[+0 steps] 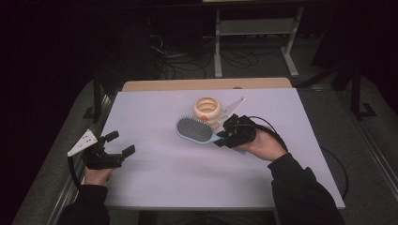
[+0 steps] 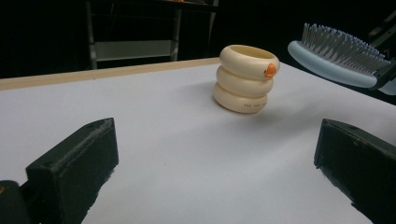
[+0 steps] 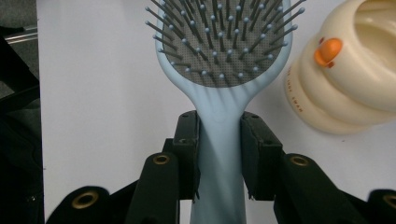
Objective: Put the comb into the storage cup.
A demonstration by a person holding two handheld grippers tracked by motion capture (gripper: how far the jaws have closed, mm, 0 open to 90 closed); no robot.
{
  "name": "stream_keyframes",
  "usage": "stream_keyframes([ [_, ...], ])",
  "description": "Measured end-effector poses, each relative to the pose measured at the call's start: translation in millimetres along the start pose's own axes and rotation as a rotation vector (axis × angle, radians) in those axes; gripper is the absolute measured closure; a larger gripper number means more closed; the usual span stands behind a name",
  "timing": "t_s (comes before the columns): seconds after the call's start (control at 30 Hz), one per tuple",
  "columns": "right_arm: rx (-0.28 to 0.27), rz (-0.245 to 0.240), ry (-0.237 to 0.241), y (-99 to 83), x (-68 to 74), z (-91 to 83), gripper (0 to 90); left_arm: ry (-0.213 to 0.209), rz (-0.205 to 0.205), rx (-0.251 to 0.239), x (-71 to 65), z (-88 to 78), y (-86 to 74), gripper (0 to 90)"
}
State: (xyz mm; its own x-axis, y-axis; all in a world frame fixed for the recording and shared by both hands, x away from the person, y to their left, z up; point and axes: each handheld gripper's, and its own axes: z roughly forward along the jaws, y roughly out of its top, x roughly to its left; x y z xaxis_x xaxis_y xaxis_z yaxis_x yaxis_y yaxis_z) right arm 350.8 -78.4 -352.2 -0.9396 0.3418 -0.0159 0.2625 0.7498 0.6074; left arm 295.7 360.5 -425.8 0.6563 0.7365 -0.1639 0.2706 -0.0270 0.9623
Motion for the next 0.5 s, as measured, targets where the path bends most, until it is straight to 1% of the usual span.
stream_keyframes([
  [0.07, -0.011, 0.0, -0.004, 1.7, -0.3, -3.9, 68.4, -0.005, -0.003, -0.002, 0.7, 0.2, 1.0, 0.0],
  [0.1, -0.012, -0.001, -0.005, 2.8, -0.4, -5.6, 68.4, -0.01, -0.011, 0.002, 0.7, 1.2, 1.6, 0.0],
  [0.17, -0.003, -0.007, -0.014, 5.1, 0.1, -8.4, 68.4, -0.026, -0.025, 0.01, 0.6, 3.6, 3.4, 0.0],
  [0.3, 0.006, -0.018, -0.028, 10.8, 1.3, -14.8, 68.4, -0.051, -0.024, 0.009, -4.6, 8.1, 10.9, 0.0],
  [0.43, -0.011, -0.028, -0.038, 17.0, 1.7, -23.0, 68.4, -0.075, -0.019, 0.008, -10.1, 12.5, 19.3, 0.0],
  [0.5, -0.014, -0.032, -0.044, 19.2, 1.5, -25.7, 68.4, -0.096, -0.028, 0.001, -12.9, 14.4, 24.2, 0.0],
])
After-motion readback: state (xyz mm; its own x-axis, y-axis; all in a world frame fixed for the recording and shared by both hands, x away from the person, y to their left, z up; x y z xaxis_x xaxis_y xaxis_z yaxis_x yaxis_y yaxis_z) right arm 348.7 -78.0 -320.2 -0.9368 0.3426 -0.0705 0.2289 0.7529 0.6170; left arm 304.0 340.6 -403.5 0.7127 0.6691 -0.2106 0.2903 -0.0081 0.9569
